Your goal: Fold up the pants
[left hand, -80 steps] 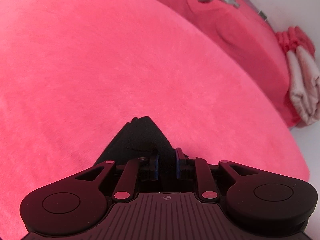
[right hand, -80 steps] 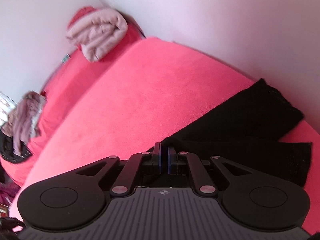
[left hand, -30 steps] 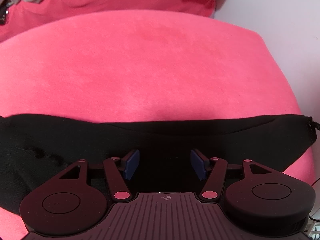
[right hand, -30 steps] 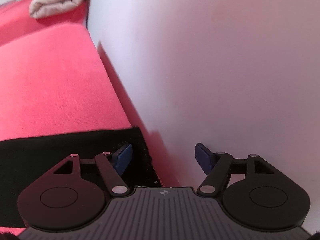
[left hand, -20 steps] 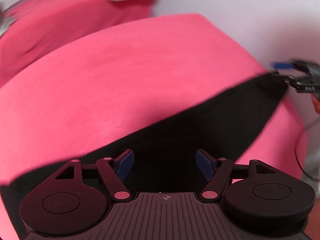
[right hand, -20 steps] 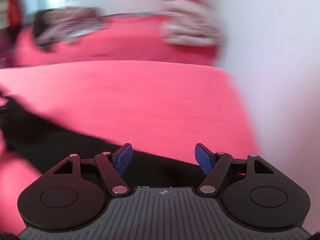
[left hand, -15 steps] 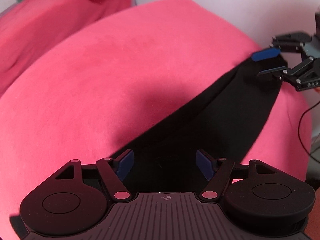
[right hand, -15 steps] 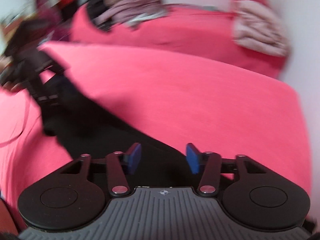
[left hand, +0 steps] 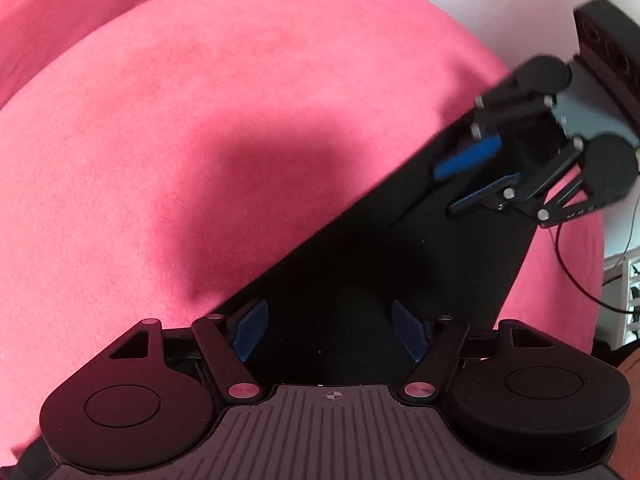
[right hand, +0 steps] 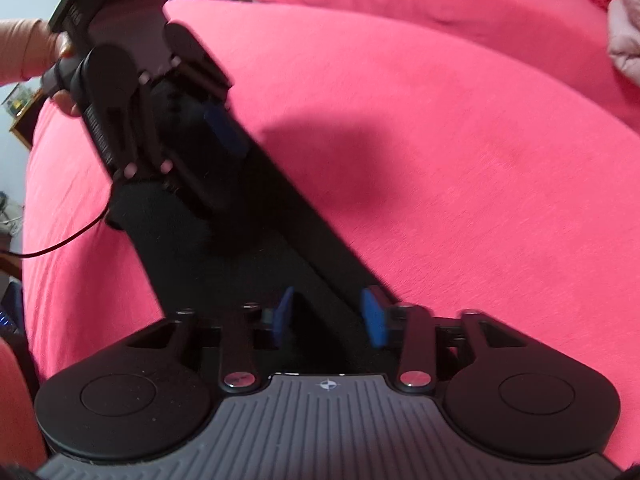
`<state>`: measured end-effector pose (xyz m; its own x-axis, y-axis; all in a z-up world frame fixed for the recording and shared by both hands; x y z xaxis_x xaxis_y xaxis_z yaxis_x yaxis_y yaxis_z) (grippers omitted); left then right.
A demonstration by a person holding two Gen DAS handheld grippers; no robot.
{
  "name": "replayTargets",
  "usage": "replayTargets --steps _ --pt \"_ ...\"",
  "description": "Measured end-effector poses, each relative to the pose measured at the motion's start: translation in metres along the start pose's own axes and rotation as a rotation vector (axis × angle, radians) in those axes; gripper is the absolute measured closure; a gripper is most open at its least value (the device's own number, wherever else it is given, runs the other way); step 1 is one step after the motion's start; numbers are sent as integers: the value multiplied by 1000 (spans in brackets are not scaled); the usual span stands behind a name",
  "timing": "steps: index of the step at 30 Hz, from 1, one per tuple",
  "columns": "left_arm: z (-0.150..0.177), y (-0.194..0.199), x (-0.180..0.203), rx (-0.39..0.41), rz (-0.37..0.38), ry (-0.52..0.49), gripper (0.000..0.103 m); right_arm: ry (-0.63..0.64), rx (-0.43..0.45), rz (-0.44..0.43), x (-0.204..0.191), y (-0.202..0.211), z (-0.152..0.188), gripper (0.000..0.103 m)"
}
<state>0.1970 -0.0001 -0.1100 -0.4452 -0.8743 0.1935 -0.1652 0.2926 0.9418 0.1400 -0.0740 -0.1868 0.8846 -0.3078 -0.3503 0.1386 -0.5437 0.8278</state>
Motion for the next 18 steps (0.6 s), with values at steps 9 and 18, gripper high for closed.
replayTargets --steps 9,18 --pt "8 14 -7 39 -89 -46 17 33 112 106 -12 29 -9 96" --pt "20 37 -49 73 -190 196 0 -8 148 275 2 31 2 71"
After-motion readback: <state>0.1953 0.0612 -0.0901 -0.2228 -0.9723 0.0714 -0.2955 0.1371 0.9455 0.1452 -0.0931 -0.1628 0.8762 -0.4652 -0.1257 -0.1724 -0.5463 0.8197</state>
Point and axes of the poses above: each gripper's, at about its wrist camera, not at the fingertips, and y roughly against the way its jaws point, x to its right, z to its underside, the point moved 10 cm from there along -y, roughly the way its jaws point, and after that the axes turned 8 degrees about -z, right-handed, at the moved point
